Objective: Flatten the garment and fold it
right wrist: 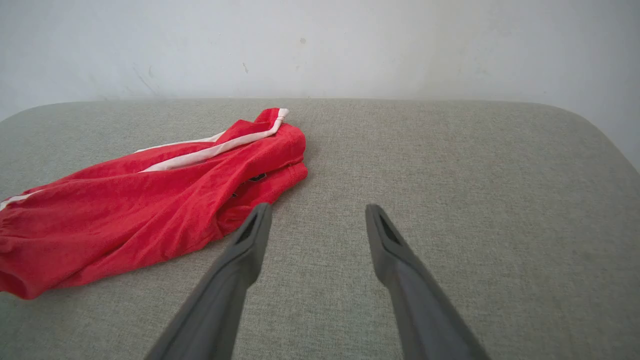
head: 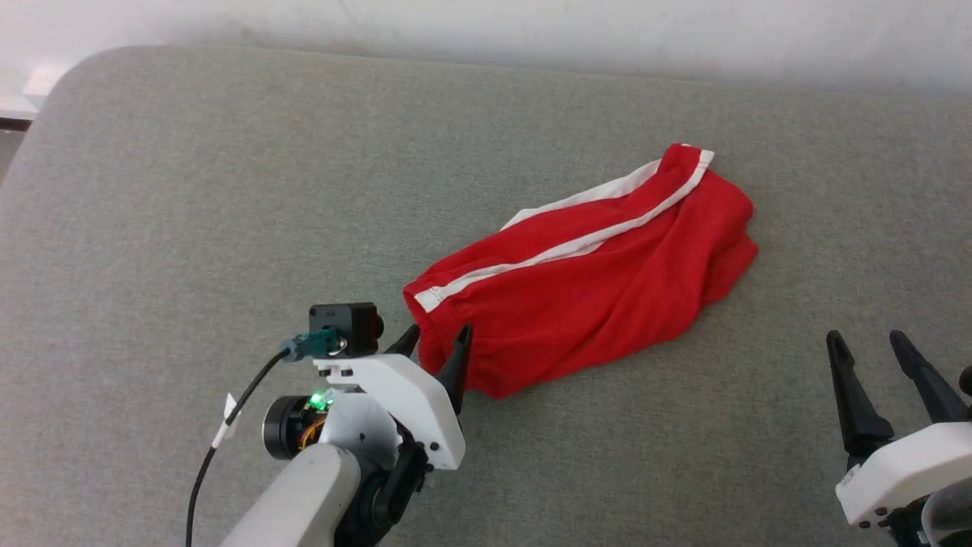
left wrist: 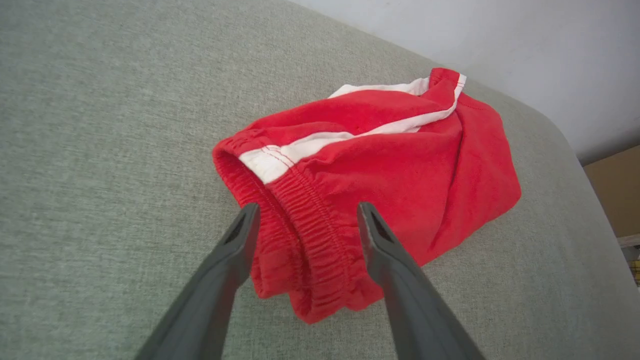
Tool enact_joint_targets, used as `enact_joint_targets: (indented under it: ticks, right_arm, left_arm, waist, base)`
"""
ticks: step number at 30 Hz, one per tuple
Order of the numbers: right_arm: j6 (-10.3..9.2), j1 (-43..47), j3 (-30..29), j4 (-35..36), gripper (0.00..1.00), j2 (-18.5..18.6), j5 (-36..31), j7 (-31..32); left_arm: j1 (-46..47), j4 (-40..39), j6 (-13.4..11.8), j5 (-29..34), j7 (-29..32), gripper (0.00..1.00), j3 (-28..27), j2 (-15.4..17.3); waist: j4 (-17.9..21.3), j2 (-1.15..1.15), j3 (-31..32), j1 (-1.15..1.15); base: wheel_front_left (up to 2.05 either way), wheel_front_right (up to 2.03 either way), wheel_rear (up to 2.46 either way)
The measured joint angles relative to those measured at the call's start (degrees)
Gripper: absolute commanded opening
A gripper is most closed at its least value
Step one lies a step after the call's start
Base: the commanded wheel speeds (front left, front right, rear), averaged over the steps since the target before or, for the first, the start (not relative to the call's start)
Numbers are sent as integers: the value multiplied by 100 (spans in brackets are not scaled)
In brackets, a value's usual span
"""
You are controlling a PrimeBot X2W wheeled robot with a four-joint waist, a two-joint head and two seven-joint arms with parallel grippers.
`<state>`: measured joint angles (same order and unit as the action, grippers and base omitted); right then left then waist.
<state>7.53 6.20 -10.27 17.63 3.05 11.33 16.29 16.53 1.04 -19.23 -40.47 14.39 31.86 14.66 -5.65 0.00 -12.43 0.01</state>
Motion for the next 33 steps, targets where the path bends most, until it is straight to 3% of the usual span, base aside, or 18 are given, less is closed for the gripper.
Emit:
enact_joint_targets:
  ticks: [12, 19, 20, 21, 22, 26, 33]
  right_arm:
    - [0, -52, -34, -19, 100, 0, -1, 47]
    - [0, -145, 9, -19, 100, 0, -1, 130]
    - [0, -150, 34, -18, 100, 0, -5, 138]
    - [0, -165, 69, -15, 100, 1, -31, 168]
    - [0, -194, 109, -12, 100, 0, -57, 193]
    - [0, -418, 283, 11, 100, 157, -120, 334]
    - [0, -1239, 554, 66, 100, 883, 109, 947]
  left_arm:
    - [152, 559, -316, -148, 425, 100, -20, -47]
    - [294, 665, -301, -511, 821, 100, -44, -229]
    - [325, 695, -272, -536, 862, 82, -27, -231]
    - [363, 721, -242, -544, 887, 31, -10, -231]
    - [380, 742, -212, -546, 884, 0, -9, -241]
    - [392, 858, -36, -622, 767, 0, -13, -353]
    - [388, 940, 170, -648, 489, 0, 4, -426]
  waist:
    - [219, 0, -258, 0]
    - [214, 0, -363, -1]
    - [212, 0, -378, -1]
    - [210, 0, -392, -1]
    - [210, 0, -404, -1]
    - [193, 0, -430, -1]
    - [44, 0, -435, -1]
  base:
    - [0, 0, 0]
    - [0, 0, 0]
    - [0, 0, 0]
    - [0, 0, 0]
    - [0, 0, 0]
    - [0, 0, 0]
    - [0, 0, 0]
